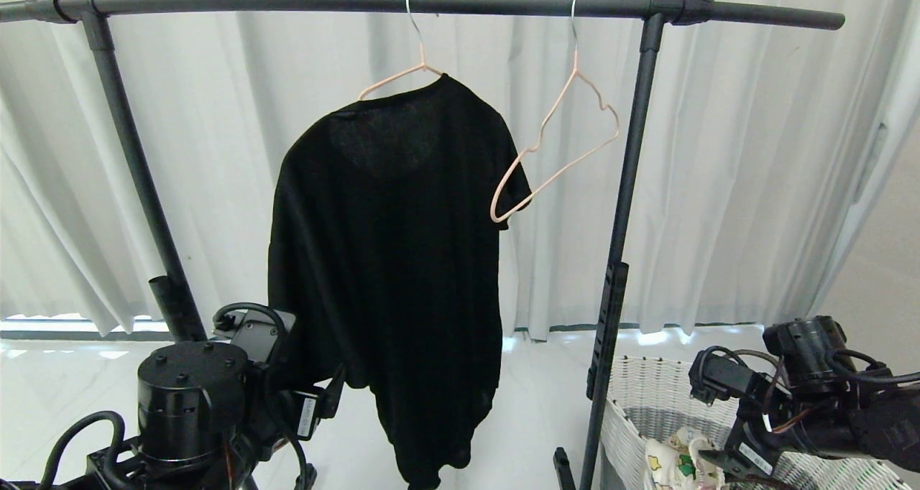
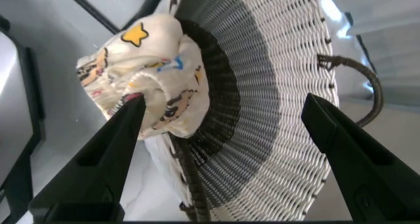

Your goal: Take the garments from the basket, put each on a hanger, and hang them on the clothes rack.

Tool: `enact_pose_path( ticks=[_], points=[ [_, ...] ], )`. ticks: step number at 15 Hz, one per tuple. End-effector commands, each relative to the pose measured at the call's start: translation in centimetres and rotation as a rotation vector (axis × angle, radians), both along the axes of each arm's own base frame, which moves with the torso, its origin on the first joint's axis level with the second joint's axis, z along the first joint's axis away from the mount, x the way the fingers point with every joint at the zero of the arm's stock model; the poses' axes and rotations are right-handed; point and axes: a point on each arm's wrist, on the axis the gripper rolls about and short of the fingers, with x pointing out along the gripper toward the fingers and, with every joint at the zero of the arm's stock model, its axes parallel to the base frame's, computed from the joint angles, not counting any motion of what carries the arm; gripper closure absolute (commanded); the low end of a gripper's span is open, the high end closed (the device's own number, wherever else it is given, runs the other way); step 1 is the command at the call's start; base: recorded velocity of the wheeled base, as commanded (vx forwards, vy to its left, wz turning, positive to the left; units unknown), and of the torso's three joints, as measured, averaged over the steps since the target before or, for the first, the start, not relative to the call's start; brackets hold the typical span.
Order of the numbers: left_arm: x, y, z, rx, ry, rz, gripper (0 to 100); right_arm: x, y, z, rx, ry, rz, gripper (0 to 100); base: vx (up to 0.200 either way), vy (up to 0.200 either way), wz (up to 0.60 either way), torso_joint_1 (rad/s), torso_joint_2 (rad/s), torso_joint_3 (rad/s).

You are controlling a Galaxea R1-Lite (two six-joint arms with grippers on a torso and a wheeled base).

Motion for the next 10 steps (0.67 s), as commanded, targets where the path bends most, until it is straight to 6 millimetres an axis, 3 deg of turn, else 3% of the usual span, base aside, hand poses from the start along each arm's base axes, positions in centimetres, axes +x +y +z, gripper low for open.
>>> enact_pose_path(
  ticks=[1, 7, 8, 10],
  points=[
    [0.0, 0.0, 0.0, 0.000, -0.001, 0.001, 0, 0.6, 0.1, -1.1, -0.021, 0.001, -0.015, 0, 0.000, 0.000, 0.00, 0.000, 0.00, 0.000],
    [0.0, 0.0, 0.1, -0.002, -0.005, 0.002, 0, 1.7, 0.3, -2.0, -0.052, -0.063, -0.046, 0, 0.000, 0.000, 0.00, 0.000, 0.00, 0.000],
    [0.0, 0.0, 0.1, -0.002, -0.005, 0.002, 0, 1.7, 0.3, -2.0, -0.052, -0.065, -0.046, 100, 0.000, 0.000, 0.00, 0.000, 0.00, 0.000],
    [0.0, 0.0, 0.1, -0.003, -0.007, 0.002, 0, 1.6, 0.4, -1.9, -0.052, -0.067, -0.043, 100, 0.000, 0.000, 0.00, 0.000, 0.00, 0.000]
  ],
)
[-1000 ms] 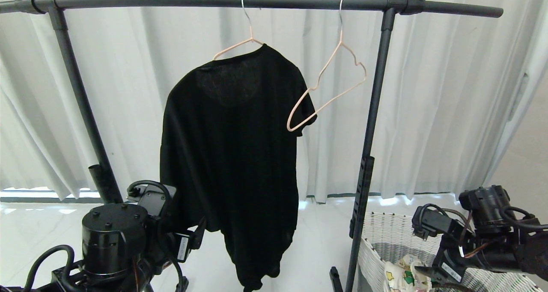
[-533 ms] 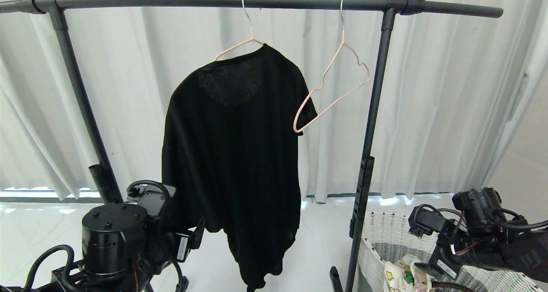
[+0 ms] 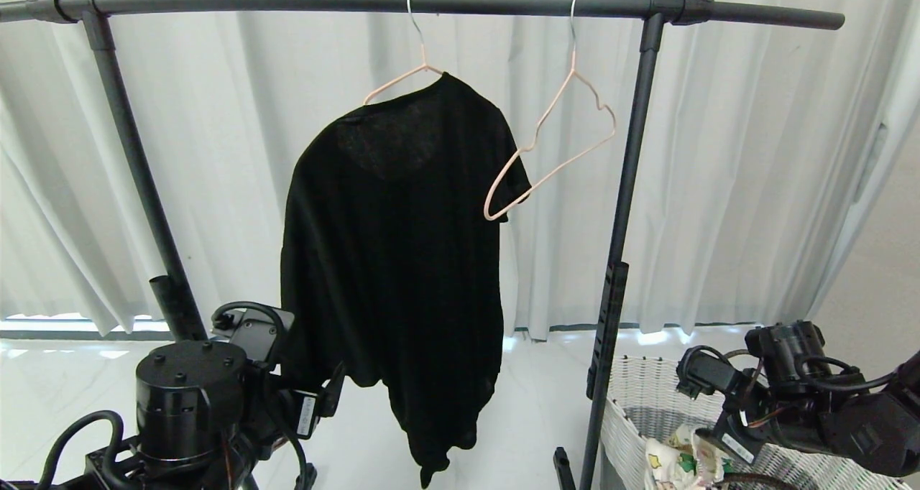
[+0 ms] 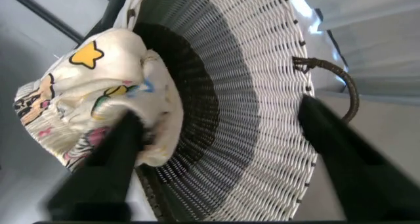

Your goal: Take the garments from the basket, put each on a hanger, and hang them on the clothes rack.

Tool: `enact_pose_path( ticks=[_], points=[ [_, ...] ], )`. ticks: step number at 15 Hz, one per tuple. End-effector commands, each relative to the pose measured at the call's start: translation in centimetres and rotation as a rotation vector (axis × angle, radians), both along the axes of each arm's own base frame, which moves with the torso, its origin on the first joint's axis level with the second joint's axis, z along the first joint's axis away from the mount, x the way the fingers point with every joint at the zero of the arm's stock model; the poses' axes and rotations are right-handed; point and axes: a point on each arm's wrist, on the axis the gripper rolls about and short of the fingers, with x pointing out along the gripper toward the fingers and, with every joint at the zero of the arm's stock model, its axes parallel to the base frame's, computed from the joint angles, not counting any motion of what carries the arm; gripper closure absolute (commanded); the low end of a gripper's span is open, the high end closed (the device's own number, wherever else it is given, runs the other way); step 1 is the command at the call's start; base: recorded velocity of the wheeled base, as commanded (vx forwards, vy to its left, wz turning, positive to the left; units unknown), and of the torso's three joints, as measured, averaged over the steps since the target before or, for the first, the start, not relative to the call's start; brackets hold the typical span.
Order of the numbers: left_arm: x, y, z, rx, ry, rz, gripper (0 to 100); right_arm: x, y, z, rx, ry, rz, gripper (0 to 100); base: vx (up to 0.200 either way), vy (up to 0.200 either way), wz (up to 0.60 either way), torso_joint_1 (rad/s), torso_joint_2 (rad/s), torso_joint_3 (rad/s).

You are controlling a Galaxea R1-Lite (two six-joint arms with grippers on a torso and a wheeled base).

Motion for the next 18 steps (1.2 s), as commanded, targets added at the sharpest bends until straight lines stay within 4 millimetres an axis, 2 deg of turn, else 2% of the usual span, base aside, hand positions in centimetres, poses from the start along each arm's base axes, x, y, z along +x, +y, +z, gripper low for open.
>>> enact_pose_path(
  ticks=[1, 5, 8, 11, 14, 16, 18],
  points=[
    [0.0, 0.0, 0.0, -0.004, -0.006, 0.001, 0, -0.1, 0.0, 0.6, -0.006, -0.026, -0.006, 100, 0.000, 0.000, 0.00, 0.000, 0.00, 0.000],
    [-0.7, 0.2, -0.4, 0.000, 0.020, -0.025, 0, -1.4, -0.3, 3.3, 0.015, -0.089, -0.051, 100, 0.000, 0.000, 0.00, 0.000, 0.00, 0.000],
    [-1.4, 0.1, 2.5, -0.042, -0.052, -0.084, 0, -3.1, -0.5, 7.6, 0.105, -0.086, -0.136, 100, 0.000, 0.000, 0.00, 0.000, 0.00, 0.000],
    [-3.1, 0.0, 6.1, -0.079, -0.013, -0.131, 0, -4.8, -0.7, 10.2, 0.160, -0.092, -0.176, 100, 0.000, 0.000, 0.00, 0.000, 0.00, 0.000],
    [-5.6, -1.6, 9.0, -0.173, 0.097, -0.249, 0, -5.9, -0.8, 12.3, 0.170, -0.118, -0.167, 100, 0.000, 0.000, 0.00, 0.000, 0.00, 0.000],
    [-7.4, -2.1, 8.5, -0.190, 0.196, -0.352, 0, -6.6, -0.8, 14.0, 0.177, -0.132, -0.158, 100, 0.000, 0.000, 0.00, 0.000, 0.00, 0.000],
    [-7.9, -1.9, 7.4, -0.162, 0.227, -0.356, 0, -7.2, -0.7, 15.7, 0.187, -0.152, -0.143, 100, 0.000, 0.000, 0.00, 0.000, 0.00, 0.000]
  ],
)
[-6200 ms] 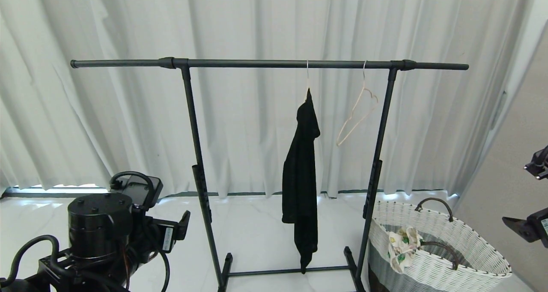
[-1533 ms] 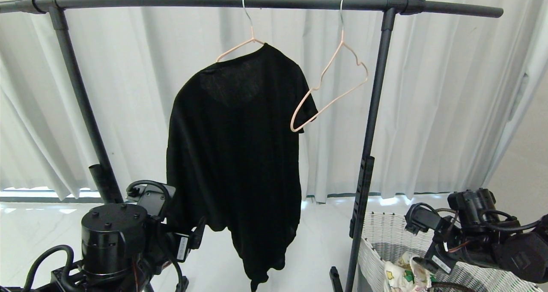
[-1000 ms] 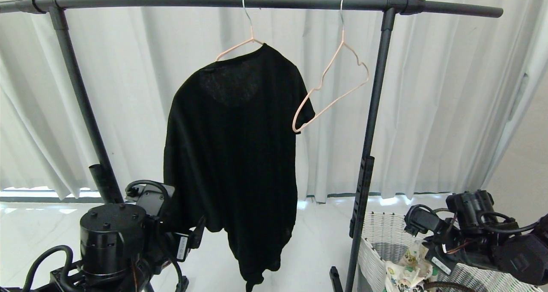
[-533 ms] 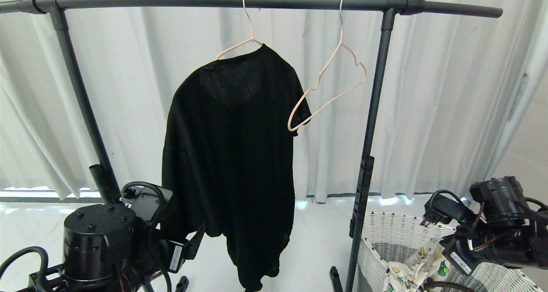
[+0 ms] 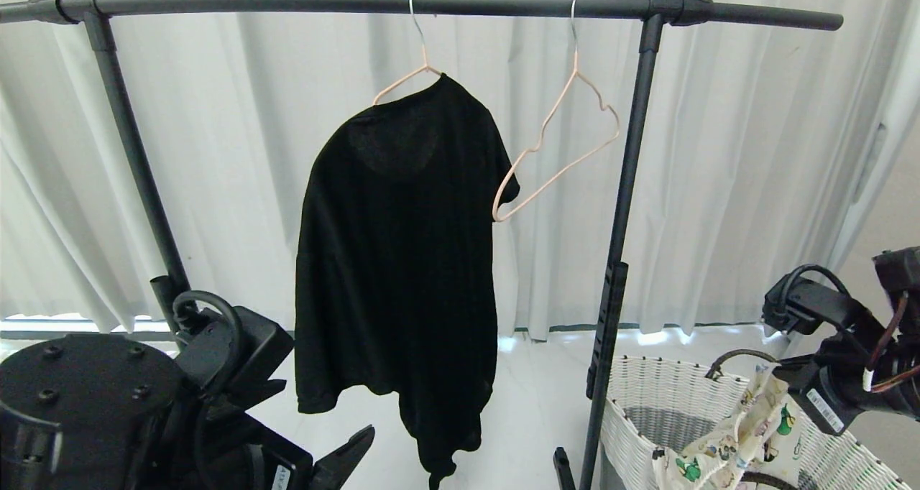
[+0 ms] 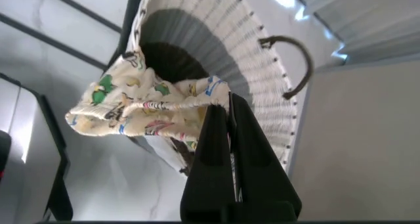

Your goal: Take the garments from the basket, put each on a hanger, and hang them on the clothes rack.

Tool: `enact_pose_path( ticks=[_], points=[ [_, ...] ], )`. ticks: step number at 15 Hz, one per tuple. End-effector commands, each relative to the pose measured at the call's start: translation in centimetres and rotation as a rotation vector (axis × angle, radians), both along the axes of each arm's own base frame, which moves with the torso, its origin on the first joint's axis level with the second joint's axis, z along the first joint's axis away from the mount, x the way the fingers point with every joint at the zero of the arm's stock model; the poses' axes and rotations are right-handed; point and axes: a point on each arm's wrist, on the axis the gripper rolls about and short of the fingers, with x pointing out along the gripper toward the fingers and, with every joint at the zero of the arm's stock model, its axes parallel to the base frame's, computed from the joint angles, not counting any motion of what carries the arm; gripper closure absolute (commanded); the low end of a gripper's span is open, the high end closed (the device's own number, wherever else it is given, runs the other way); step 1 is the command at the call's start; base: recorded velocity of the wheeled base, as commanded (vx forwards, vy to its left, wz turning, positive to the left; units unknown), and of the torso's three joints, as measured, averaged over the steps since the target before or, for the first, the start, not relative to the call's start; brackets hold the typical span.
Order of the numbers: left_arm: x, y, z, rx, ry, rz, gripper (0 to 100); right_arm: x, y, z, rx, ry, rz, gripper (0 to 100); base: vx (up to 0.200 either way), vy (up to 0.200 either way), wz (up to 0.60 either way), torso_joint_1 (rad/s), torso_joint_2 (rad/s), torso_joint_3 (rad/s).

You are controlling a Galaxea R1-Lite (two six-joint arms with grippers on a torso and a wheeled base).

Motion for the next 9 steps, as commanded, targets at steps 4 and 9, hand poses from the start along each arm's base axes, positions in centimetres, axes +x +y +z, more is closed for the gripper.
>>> enact_pose_path(
  ticks=[4, 9],
  points=[
    [-0.7, 0.5, 0.1, 0.031, -0.056, 0.064, 0, -1.4, 0.6, 3.3, 0.032, -0.101, 0.051, 100, -0.100, 0.000, 0.00, 0.004, 0.00, 0.001],
    [-0.7, 0.5, 0.3, 0.024, -0.061, 0.066, 0, -1.7, 3.4, 4.2, 0.078, -0.115, 0.166, 100, -0.200, 0.000, 0.00, 0.001, 0.00, 0.000]
  ],
)
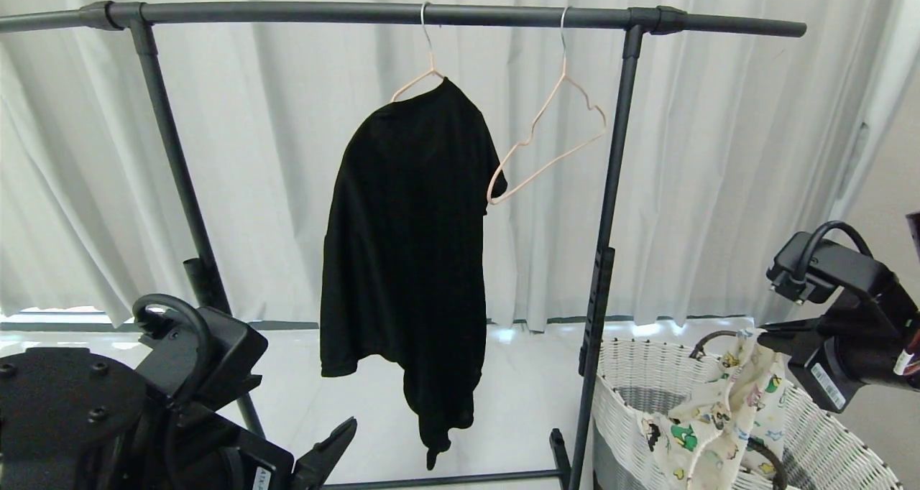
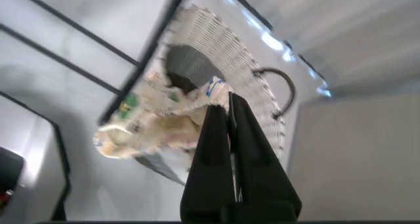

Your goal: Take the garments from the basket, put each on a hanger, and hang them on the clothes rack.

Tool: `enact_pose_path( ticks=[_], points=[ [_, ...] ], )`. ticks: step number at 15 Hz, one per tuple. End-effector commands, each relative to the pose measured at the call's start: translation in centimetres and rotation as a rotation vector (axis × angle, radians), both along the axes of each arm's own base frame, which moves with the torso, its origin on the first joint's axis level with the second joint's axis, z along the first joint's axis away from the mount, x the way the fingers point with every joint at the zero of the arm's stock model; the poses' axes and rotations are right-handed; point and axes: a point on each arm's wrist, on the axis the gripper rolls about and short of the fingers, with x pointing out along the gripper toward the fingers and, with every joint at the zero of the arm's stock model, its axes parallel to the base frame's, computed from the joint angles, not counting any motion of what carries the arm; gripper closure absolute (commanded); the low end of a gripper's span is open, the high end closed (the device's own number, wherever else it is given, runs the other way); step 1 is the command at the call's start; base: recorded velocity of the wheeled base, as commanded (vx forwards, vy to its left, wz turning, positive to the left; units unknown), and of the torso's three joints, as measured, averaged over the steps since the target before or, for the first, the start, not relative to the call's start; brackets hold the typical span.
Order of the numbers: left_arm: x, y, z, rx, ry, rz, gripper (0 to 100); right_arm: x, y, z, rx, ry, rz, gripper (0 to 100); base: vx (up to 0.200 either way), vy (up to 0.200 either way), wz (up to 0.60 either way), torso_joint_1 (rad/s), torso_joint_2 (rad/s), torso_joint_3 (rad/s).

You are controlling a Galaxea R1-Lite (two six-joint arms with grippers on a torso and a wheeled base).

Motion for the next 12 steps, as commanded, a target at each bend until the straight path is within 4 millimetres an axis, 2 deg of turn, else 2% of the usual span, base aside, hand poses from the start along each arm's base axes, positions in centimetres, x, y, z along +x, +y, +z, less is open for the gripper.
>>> enact_pose_path(
  ticks=[1, 3, 6, 9, 12],
  points=[
    [0.0, 0.0, 0.0, -0.002, -0.002, 0.001, 0, 0.0, 1.4, 0.3, 0.012, -0.002, 0.057, 100, -0.200, 0.000, 0.00, 0.007, 0.00, 0.007],
    [0.0, 0.0, 0.0, -0.002, -0.002, 0.001, 0, 0.3, 2.6, 0.6, 0.029, 0.001, 0.089, 100, -0.200, 0.000, 0.00, 0.005, 0.00, 0.007],
    [-0.2, -0.3, 0.2, -0.029, 0.009, -0.047, 0, 0.7, 5.3, 1.0, 0.096, 0.026, 0.132, 100, 0.000, 0.000, 0.00, 0.000, 0.00, 0.000],
    [-0.3, -1.4, 1.3, -0.170, -0.016, -0.155, 0, 1.1, 8.5, 1.5, 0.165, 0.031, 0.188, 100, 0.000, 0.000, 0.00, 0.000, 0.00, 0.000],
    [-1.1, -2.5, 2.1, -0.226, -0.006, -0.287, 0, 1.9, 11.7, 2.1, 0.223, 0.009, 0.240, 100, 0.000, 0.000, 0.00, 0.000, 0.00, 0.000]
  ],
)
